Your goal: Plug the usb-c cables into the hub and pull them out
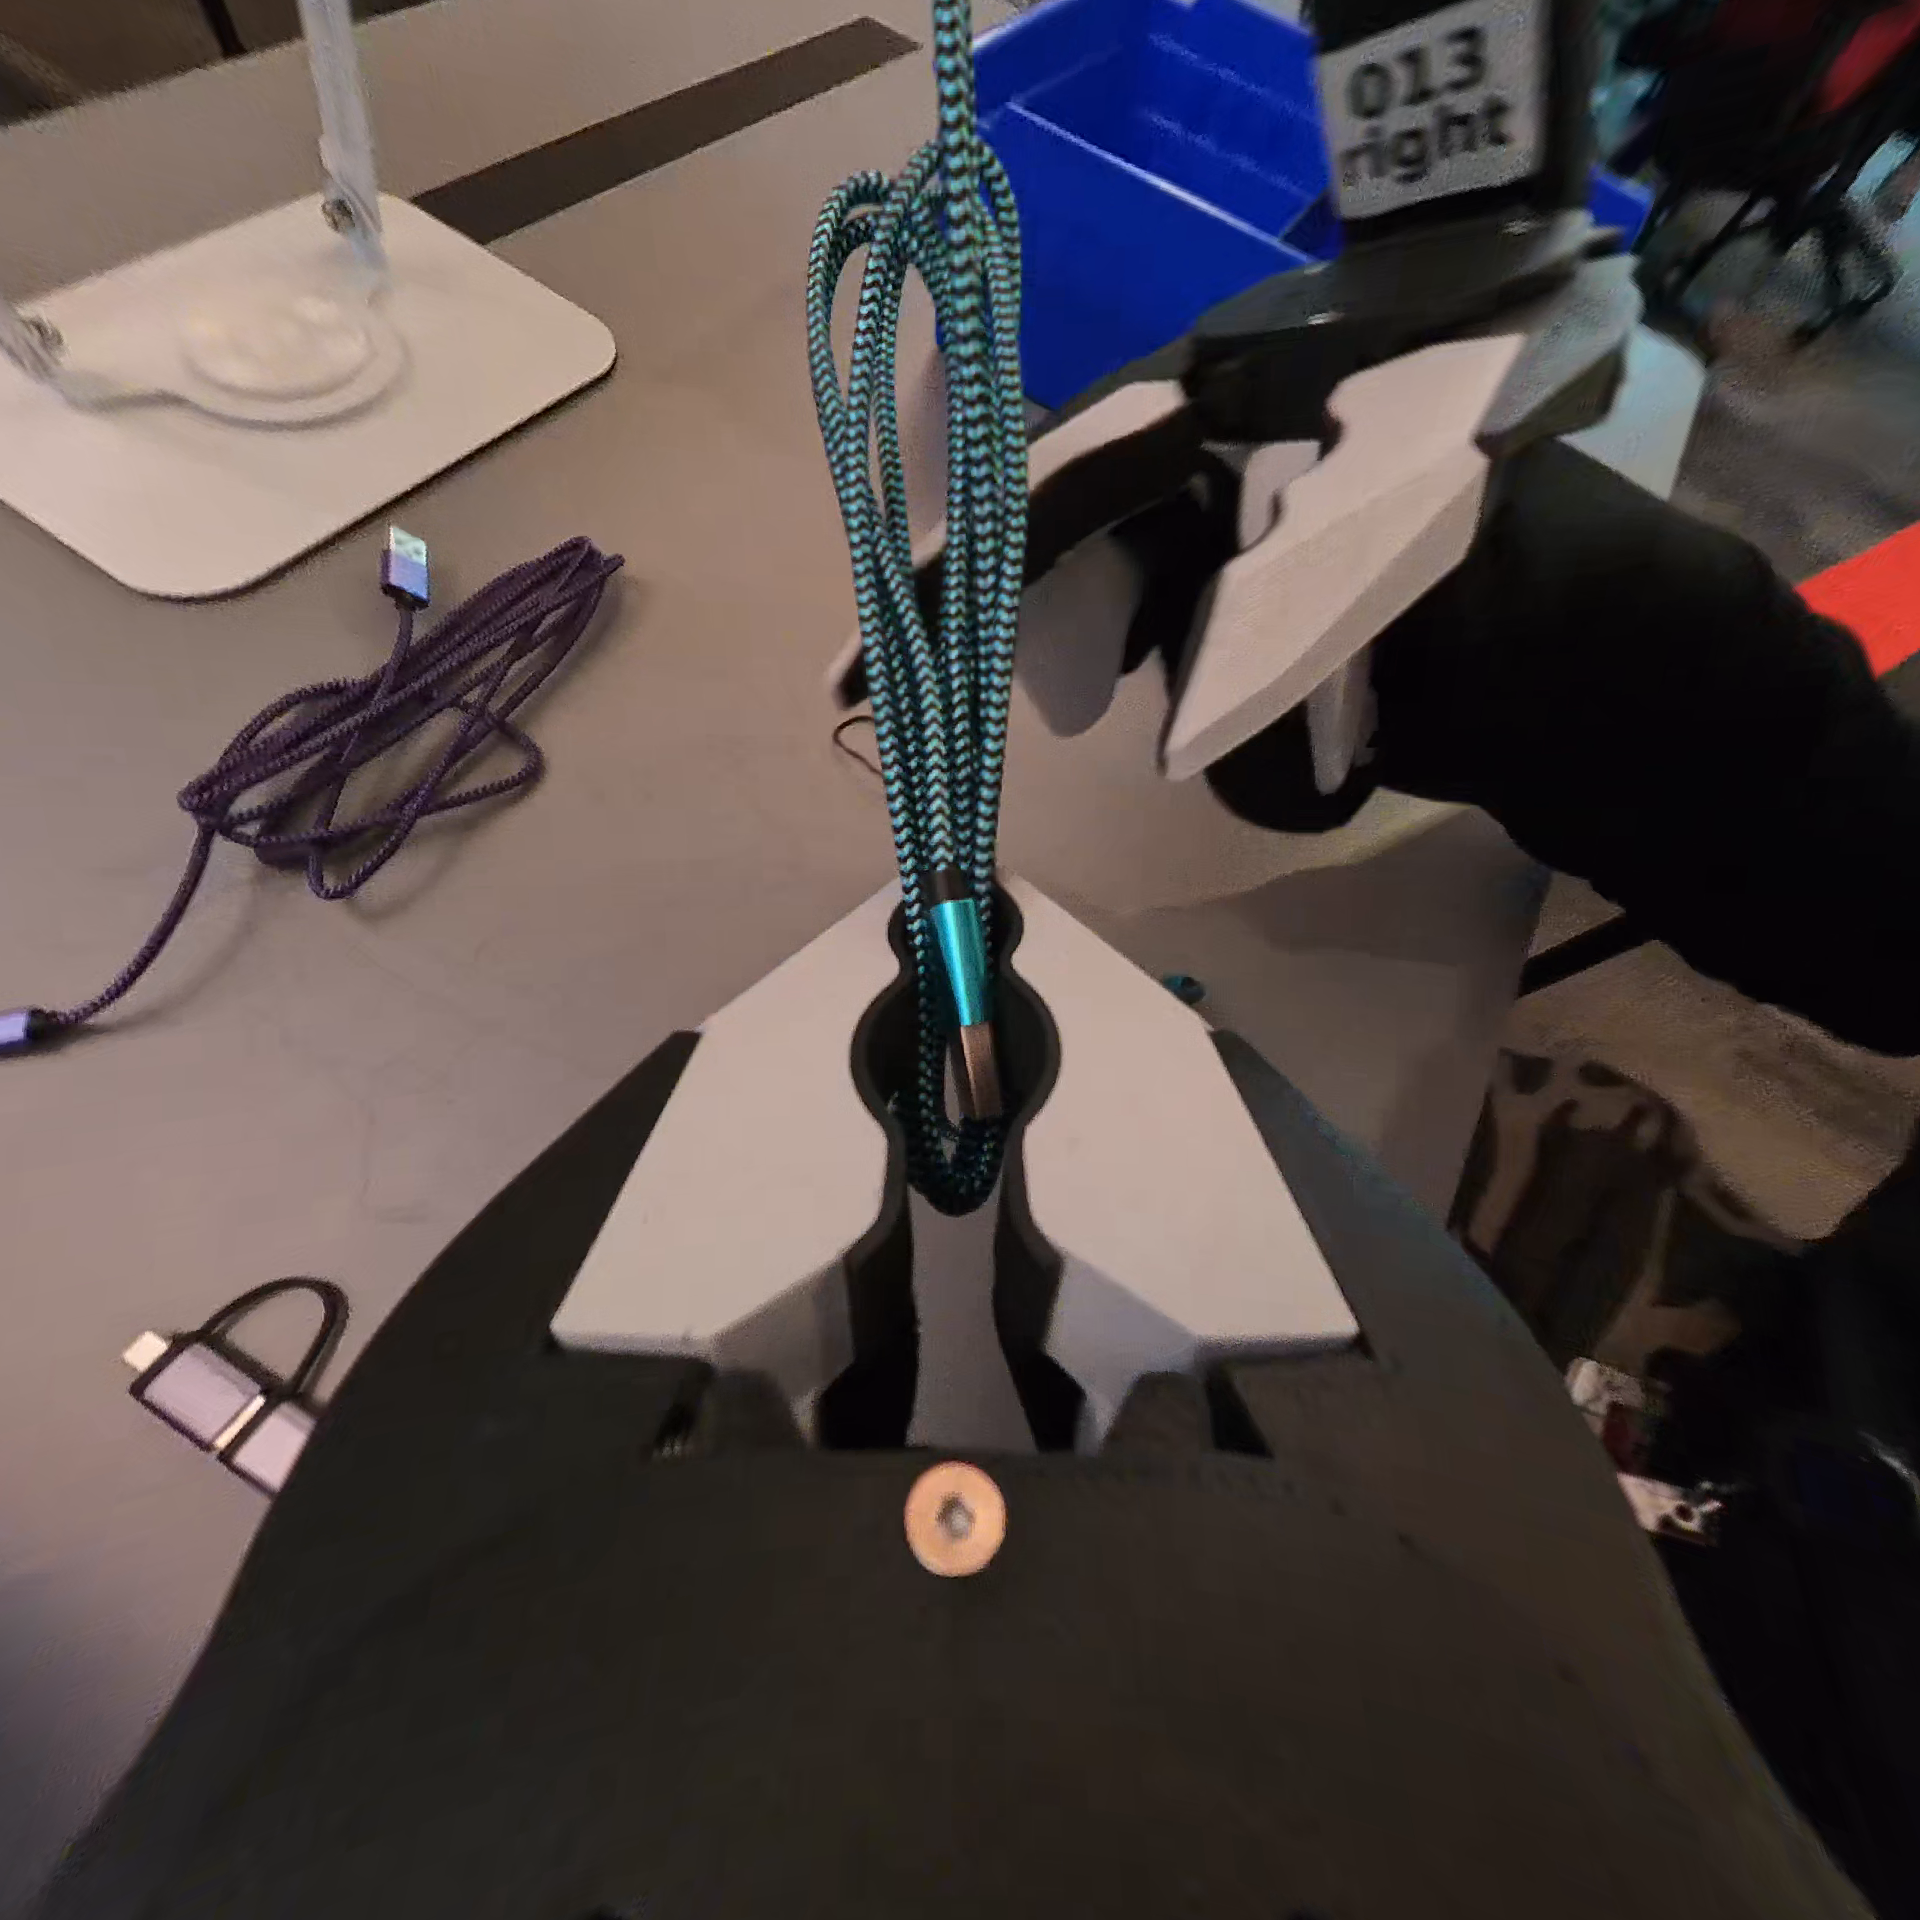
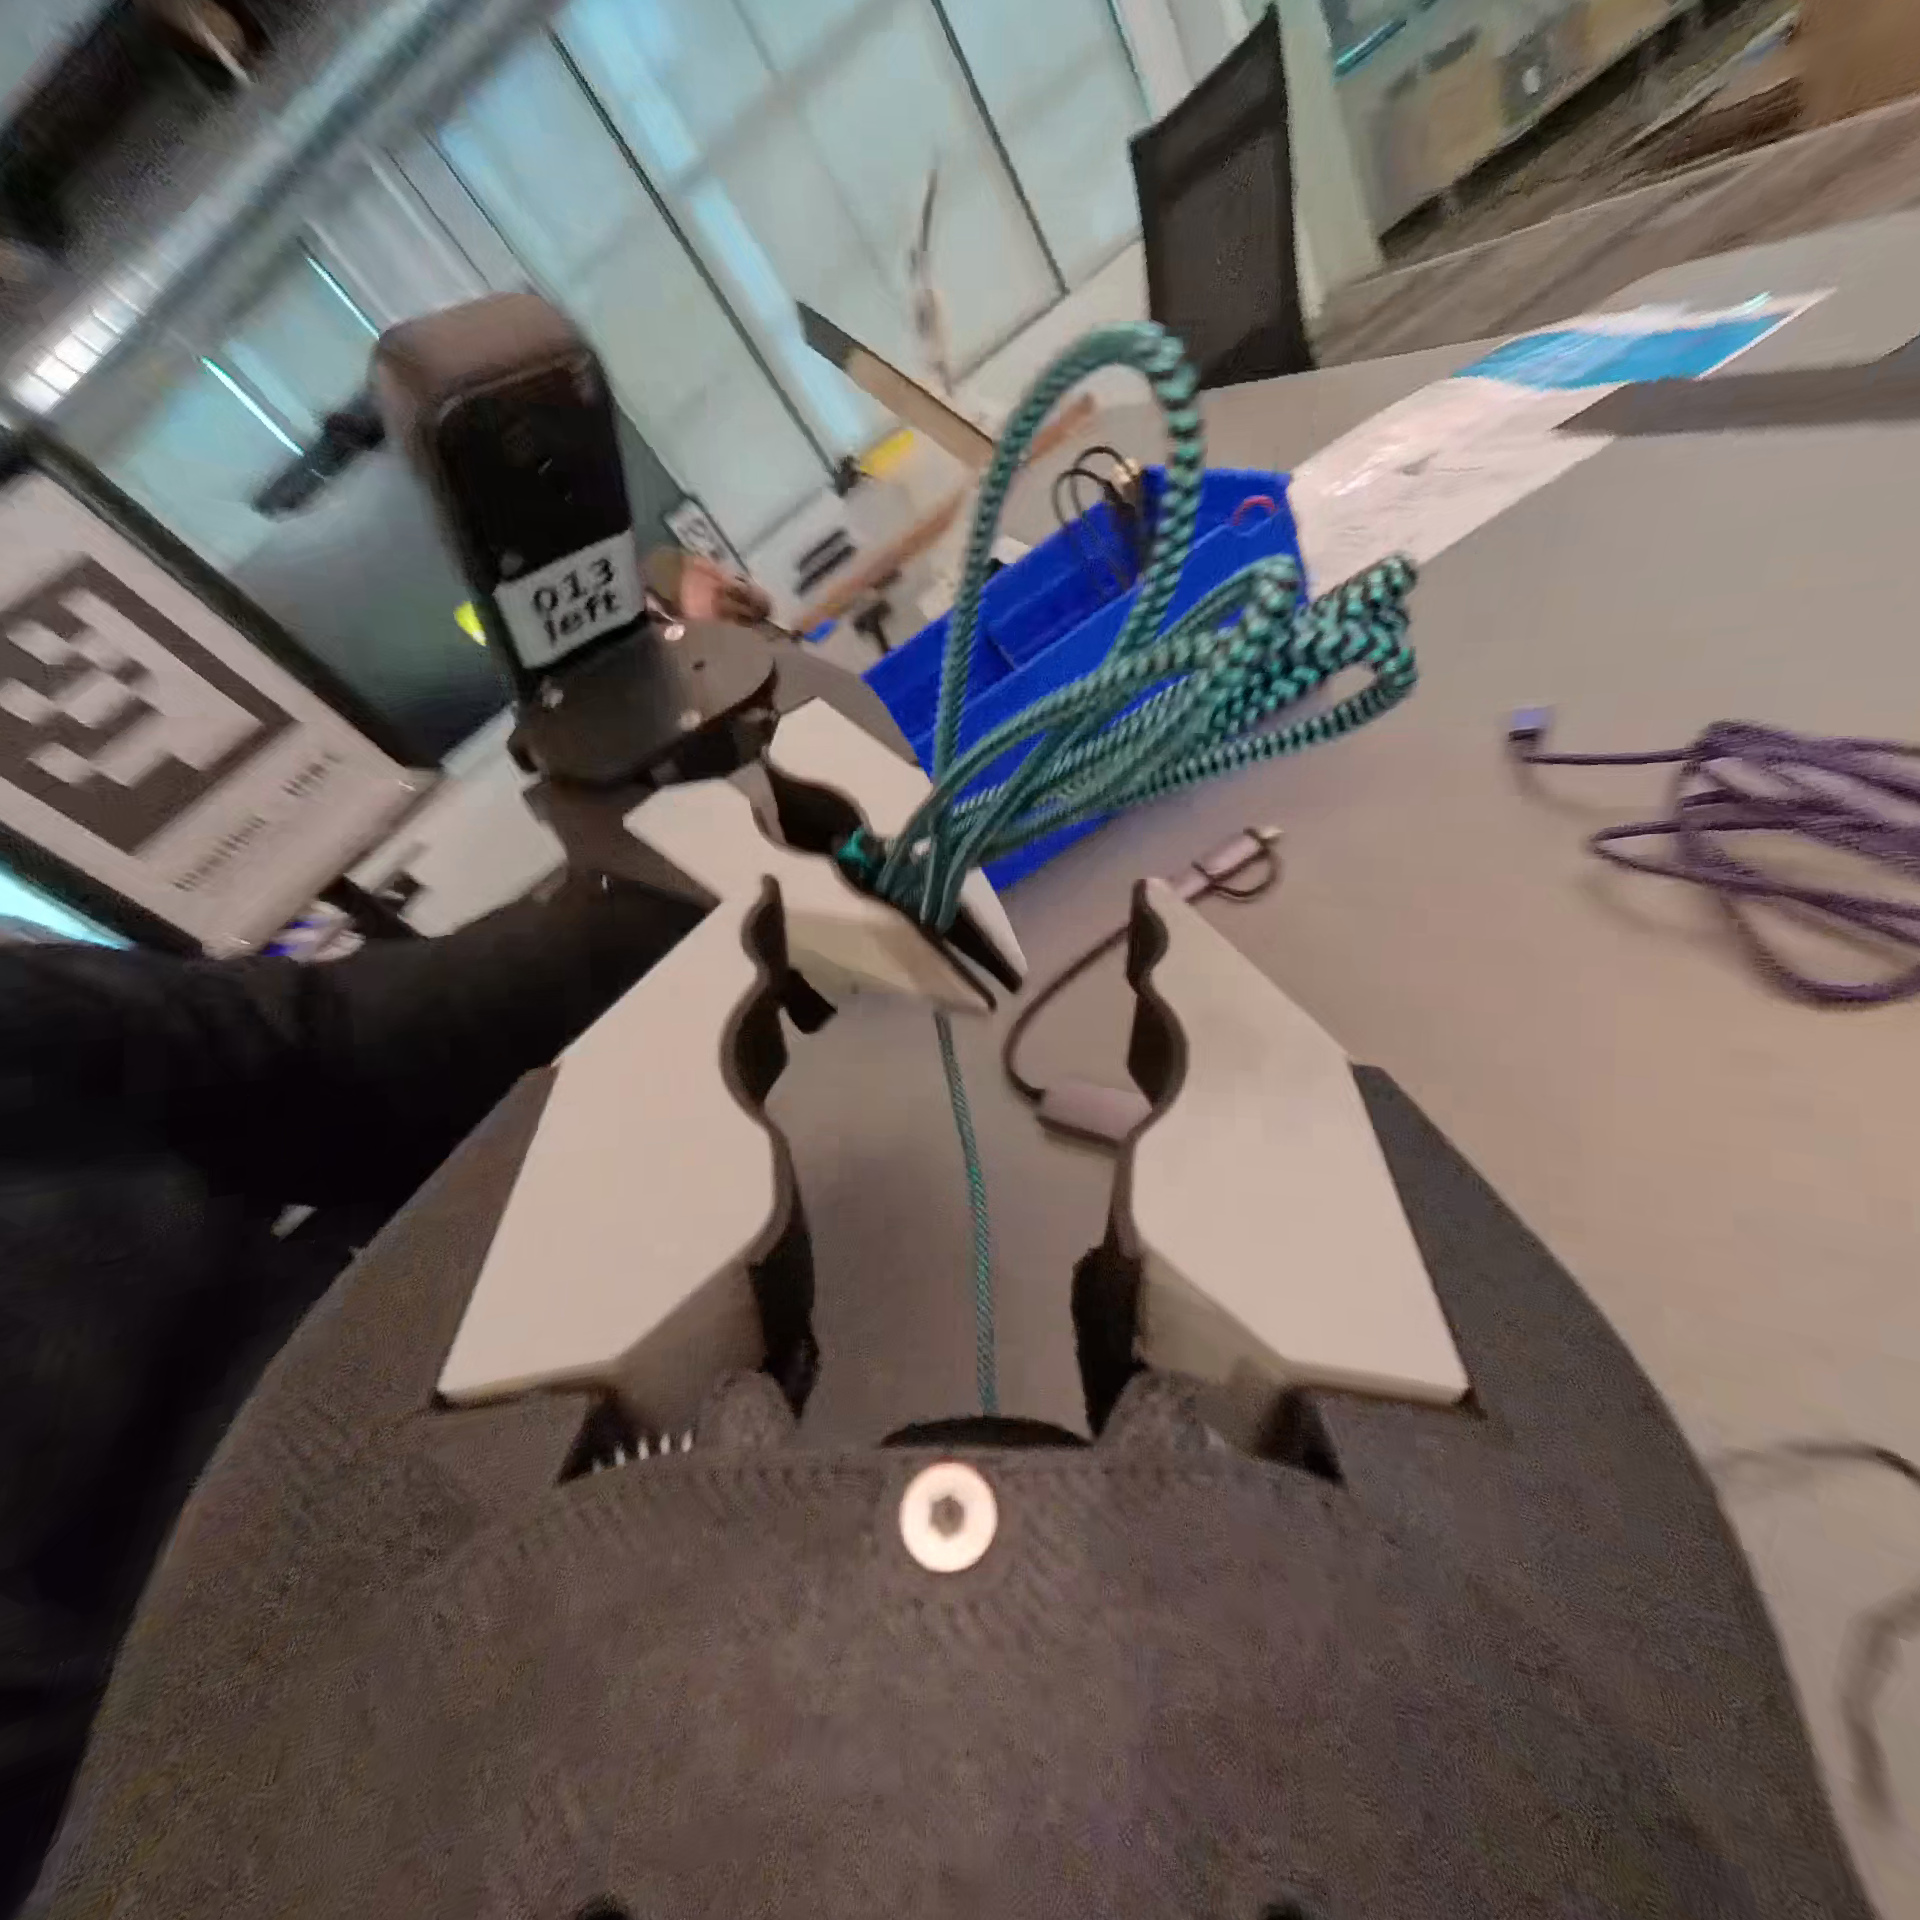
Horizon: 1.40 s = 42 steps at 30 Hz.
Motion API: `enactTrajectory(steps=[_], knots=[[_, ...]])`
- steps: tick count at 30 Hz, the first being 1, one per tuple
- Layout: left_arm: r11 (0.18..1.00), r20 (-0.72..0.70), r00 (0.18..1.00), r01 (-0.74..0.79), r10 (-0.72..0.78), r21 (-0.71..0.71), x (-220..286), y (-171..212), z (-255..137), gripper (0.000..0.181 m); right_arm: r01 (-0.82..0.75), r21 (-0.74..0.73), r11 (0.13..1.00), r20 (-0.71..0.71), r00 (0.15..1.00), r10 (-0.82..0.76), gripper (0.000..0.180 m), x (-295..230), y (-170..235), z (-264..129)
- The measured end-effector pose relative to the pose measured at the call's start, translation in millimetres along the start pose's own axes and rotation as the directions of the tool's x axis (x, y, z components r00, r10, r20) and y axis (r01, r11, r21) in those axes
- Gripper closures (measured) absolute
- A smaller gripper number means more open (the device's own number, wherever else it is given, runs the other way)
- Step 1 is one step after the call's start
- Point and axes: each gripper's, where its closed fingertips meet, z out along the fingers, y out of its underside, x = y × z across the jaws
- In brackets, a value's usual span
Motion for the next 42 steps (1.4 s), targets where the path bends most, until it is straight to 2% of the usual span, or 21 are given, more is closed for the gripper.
enactTrajectory(steps=[1,5,6,8,10,12,13,16,18,20,24,26,28,29,31,33,35,37,40,42], knots=[[1.0,-0.006,1.0,-0.024,0.024,-0.015,7,1,3,0.176,-0.024,0.018,1.0,0.051,0.998,0.023,0.115,-4,0,5],[0.999,-0.036,0.999,-0.039,0.039,0.002,18,-3,8,0.176,-0.123,0.166,0.978,0.229,0.97,0.083,0.164,-14,-20,3],[1.0,-0.045,0.999,-0.027,0.027,-0.002,17,-2,9,0.175,-0.125,0.175,0.977,0.239,0.968,0.081,0.171,-13,-20,3],[1.0,-0.057,0.998,-0.009,0.008,-0.027,14,2,12,0.172,-0.11,0.184,0.977,0.232,0.971,0.065,0.175,-10,-18,4],[0.999,-0.03,0.999,0.011,-0.012,-0.051,7,0,9,0.154,-0.088,0.182,0.979,0.191,0.98,0.053,0.176,-6,-16,6],[0.998,0.083,0.995,-0.047,0.051,-0.046,-4,-10,4,0.132,-0.063,0.202,0.977,0.125,0.991,0.039,0.177,1,-19,5],[0.994,0.132,0.986,-0.095,0.102,-0.063,-6,-13,3,0.128,-0.077,0.207,0.975,0.117,0.992,0.053,0.176,3,-20,4],[0.956,0.258,0.926,-0.236,0.275,-0.172,-9,-14,11,0.131,-0.119,0.23,0.966,0.104,0.99,0.097,0.177,8,-24,5],[0.928,0.36,0.86,-0.298,0.362,-0.221,-18,-17,13,0.141,-0.138,0.239,0.961,0.099,0.988,0.117,0.177,9,-25,8],[0.915,0.417,0.817,-0.322,0.399,-0.244,-26,-19,16,0.145,-0.154,0.254,0.955,0.098,0.986,0.134,0.176,7,-27,10],[0.878,0.489,0.729,-0.391,0.478,-0.275,-33,-19,19,0.168,-0.194,0.293,0.936,0.091,0.98,0.175,0.176,8,-29,11],[0.858,0.515,0.687,-0.415,0.513,-0.301,-36,-19,18,0.172,-0.212,0.297,0.931,0.101,0.977,0.19,0.176,10,-29,12],[0.861,0.505,0.697,-0.414,0.509,-0.296,-36,-19,17,0.172,-0.209,0.292,0.933,0.104,0.977,0.187,0.174,10,-30,12],[0.864,0.499,0.705,-0.405,0.504,-0.3,-37,-19,16,0.174,-0.204,0.279,0.939,0.108,0.978,0.18,0.168,9,-29,13],[0.874,0.481,0.73,-0.392,0.486,-0.289,-39,-20,12,0.174,-0.209,0.231,0.95,0.125,0.975,0.184,0.141,5,-26,11],[0.887,0.467,0.755,-0.367,0.46,-0.28,-43,-19,5,0.174,-0.159,0.213,0.964,0.086,0.986,0.143,0.135,8,-25,0],[0.902,0.442,0.788,-0.349,0.429,-0.253,-46,-19,-2,0.175,-0.082,0.157,0.984,0.024,0.997,0.08,0.133,13,-20,-16],[0.905,0.447,0.79,-0.331,0.42,-0.266,-52,-16,-11,0.174,0.031,0.072,0.997,-0.088,0.996,-0.025,0.141,25,-13,-39],[0.9,0.42,0.801,-0.33,0.427,-0.285,-54,-10,-20,0.175,0.181,-0.148,0.972,-0.321,0.921,-0.22,0.146,58,3,-76],[0.878,0.388,0.796,-0.357,0.465,-0.319,-52,-6,-23,0.175,0.202,-0.297,0.933,-0.372,0.876,-0.308,0.148,73,20,-93]])
